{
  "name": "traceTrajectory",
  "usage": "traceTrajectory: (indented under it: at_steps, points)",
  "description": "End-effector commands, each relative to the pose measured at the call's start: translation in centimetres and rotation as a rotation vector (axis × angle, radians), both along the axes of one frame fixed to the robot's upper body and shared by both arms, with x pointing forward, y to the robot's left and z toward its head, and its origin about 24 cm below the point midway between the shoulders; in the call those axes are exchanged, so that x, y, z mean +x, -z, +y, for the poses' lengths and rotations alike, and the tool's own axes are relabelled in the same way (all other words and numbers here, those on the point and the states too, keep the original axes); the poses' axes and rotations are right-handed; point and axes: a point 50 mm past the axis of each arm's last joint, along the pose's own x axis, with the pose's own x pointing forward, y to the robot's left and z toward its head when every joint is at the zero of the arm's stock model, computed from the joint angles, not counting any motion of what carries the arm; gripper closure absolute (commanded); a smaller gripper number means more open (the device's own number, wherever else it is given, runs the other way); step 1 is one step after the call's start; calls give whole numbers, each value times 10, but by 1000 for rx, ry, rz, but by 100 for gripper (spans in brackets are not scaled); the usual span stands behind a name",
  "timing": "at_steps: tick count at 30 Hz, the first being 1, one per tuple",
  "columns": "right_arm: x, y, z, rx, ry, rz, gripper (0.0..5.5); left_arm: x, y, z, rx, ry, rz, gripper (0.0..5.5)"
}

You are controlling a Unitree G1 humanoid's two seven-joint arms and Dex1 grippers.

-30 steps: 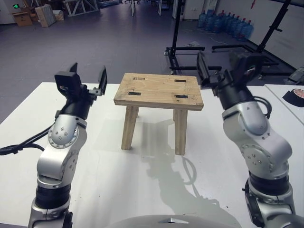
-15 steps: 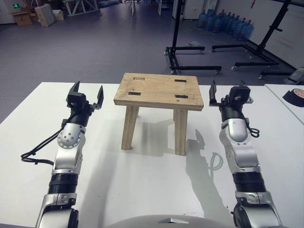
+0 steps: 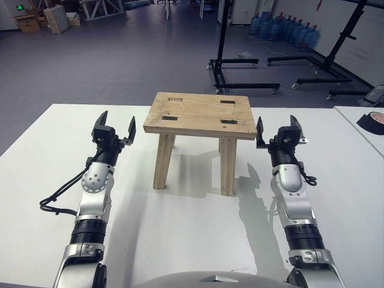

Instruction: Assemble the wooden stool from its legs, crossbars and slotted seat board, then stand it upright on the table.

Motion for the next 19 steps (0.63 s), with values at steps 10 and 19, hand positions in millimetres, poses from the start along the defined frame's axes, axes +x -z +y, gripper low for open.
traceTrajectory:
  at_steps: [10,19]
  points:
    - [3,4,4,19,10,17,98,3,-5,-6,12,12,-31,131]
    - [9,1,7,-5,3,9,98,9,-9,-7,12,14,-48,131]
